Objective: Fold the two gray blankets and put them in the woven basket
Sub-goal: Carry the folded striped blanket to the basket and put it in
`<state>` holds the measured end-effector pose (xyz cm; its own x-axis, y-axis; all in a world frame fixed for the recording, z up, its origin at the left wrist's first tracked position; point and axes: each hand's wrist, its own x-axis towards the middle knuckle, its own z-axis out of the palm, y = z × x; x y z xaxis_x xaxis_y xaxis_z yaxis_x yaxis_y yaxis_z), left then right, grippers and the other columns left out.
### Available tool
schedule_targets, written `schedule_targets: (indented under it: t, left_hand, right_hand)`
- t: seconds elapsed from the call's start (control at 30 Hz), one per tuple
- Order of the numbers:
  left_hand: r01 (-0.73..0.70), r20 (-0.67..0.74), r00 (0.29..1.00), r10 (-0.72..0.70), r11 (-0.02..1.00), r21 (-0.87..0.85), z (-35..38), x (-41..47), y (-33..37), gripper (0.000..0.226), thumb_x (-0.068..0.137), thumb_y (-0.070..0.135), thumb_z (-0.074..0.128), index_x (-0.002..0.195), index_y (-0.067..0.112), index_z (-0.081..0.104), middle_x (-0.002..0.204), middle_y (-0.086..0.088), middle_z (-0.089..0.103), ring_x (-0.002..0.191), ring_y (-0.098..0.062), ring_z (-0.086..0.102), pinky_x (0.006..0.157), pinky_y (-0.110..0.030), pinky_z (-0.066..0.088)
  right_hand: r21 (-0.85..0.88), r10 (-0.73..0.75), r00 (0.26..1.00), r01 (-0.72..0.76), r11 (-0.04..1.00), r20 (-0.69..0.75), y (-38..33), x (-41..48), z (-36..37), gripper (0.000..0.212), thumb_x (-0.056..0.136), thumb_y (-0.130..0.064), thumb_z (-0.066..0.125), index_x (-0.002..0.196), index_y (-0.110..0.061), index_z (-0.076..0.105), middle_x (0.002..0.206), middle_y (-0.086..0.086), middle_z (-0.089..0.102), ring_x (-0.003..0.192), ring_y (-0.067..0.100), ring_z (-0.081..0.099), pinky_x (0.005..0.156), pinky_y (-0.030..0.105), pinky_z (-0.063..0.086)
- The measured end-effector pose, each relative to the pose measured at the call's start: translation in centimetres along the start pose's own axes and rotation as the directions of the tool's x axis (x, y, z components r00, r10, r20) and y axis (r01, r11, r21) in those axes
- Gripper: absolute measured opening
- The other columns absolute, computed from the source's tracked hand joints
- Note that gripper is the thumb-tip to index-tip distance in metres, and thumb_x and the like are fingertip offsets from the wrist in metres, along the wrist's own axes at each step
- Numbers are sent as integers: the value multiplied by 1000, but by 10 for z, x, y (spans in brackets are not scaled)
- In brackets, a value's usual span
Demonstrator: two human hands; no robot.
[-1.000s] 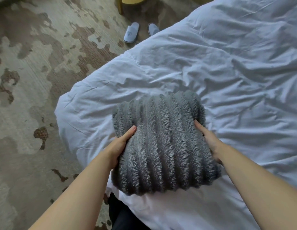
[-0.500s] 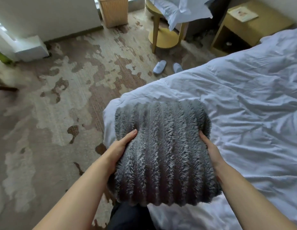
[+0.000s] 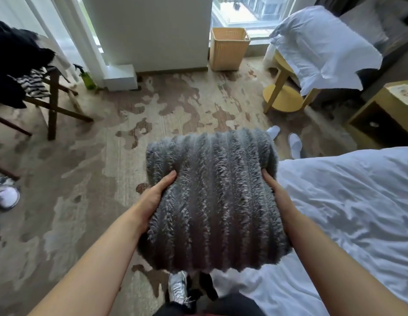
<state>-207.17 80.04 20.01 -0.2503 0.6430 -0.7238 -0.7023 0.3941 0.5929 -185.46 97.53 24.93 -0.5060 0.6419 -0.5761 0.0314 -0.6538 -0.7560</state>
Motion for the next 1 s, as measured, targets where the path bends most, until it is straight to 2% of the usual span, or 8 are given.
schedule_targets:
  t: [0.27,0.4,0.53,0.67,0.73,0.8,0.87,1.0]
  left_hand:
    - [56,90,995,-51,997,-49,3,75,81,80,47,56,87,112,13,72,107,-14,72,88,-27,71,80,-37,56]
    - [78,132,988,-74,997,-21,36,138,140,79,46,54,88,111,13,72,105,-13,73,85,-25,72,74,-35,57]
    - [22,111,993,-28,998,53,63,193,207,83,46,54,88,114,11,70,109,-13,71,89,-26,70,83,-37,54]
    - [3,57,998,-8,997,83,79,237,286,84,45,55,87,114,11,70,110,-13,71,91,-27,70,88,-39,53]
    - [20,60,998,-28,993,115,83,255,320,82,47,57,86,114,12,70,113,-14,70,99,-29,67,97,-43,50]
    - [30,59,998,-38,989,143,86,280,352,80,50,58,85,114,12,70,116,-15,68,108,-33,64,102,-47,46]
    - [36,46,998,-43,988,150,88,311,383,81,49,58,85,114,12,70,117,-16,67,110,-34,62,103,-48,45]
    - [44,68,996,-55,987,154,91,394,449,82,49,56,86,115,11,70,119,-17,67,110,-34,62,102,-47,46]
  right_hand:
    - [-26,-42,999,42,999,-8,-57,90,35,64,101,-22,39,48,-17,73,57,-7,71,49,2,66,40,14,48]
    - [62,-66,995,71,996,-71,-100,153,26,49,102,-22,38,74,-19,78,68,-4,74,60,5,70,47,16,52]
    - [104,-78,995,84,991,-64,-145,220,33,37,104,-7,23,92,-19,56,89,-11,59,50,-4,62,47,8,50]
    - [38,-61,997,63,997,-57,-196,283,48,41,103,-21,33,82,-15,68,67,-1,71,56,2,67,42,12,49]
    - [-66,-56,986,46,997,-157,-218,310,55,31,100,-31,42,109,-11,63,90,8,68,78,0,63,41,9,47]
    - [-116,-31,988,13,993,-154,-239,345,62,46,96,-42,47,127,-9,54,113,11,63,89,1,56,43,11,48]
    - [-140,-27,990,8,990,-138,-255,384,70,46,95,-42,48,128,-10,53,106,7,62,77,-1,55,42,11,48]
    - [-116,-54,988,37,993,-143,-291,476,89,21,95,-41,50,101,-21,56,70,-13,66,52,2,66,40,13,48]
